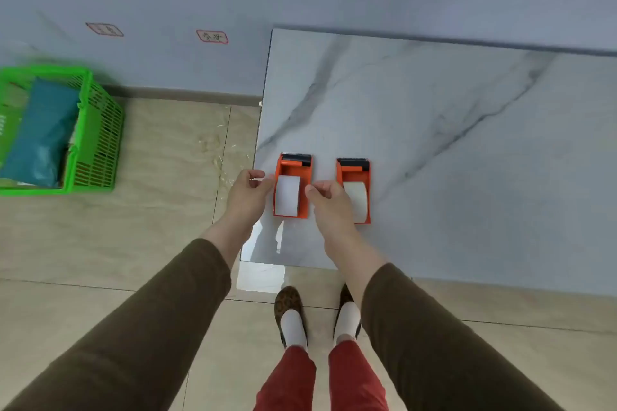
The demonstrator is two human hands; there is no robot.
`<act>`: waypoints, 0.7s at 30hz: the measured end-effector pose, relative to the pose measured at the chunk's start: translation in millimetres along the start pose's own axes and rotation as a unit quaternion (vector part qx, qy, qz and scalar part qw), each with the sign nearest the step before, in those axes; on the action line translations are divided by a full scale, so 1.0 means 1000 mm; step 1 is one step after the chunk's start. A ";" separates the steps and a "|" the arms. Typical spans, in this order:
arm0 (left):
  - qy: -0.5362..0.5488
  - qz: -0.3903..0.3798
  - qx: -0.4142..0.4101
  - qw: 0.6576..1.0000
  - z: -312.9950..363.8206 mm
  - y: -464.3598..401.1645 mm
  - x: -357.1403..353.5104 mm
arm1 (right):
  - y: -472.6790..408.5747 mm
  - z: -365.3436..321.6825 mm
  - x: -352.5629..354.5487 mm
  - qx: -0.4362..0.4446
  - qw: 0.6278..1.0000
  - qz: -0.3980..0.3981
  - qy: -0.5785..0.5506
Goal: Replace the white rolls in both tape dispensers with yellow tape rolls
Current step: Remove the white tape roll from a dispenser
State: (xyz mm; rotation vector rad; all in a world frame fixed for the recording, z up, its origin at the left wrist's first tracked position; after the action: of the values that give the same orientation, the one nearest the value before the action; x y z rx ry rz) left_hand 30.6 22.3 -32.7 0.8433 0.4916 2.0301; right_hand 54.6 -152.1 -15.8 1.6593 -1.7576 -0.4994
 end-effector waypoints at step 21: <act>0.082 -0.082 0.029 0.993 -0.018 -0.005 -0.001 | 0.004 0.020 -0.026 -0.023 0.999 0.020 0.044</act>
State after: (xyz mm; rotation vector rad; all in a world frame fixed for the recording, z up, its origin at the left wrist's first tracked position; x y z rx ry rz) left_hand 20.3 23.5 -48.5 0.6501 0.6914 1.9499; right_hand 37.2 -129.4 -32.9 1.5867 -1.6997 -0.4389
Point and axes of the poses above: each hand's wrist, its own y-axis away from the middle knuckle, its own x-axis out of the back of the hand, z = x × y, the point moved 5 cm from there along -y, towards the middle knuckle, and after that the axes turned 7 degrees about z, right-handed, at the moved point
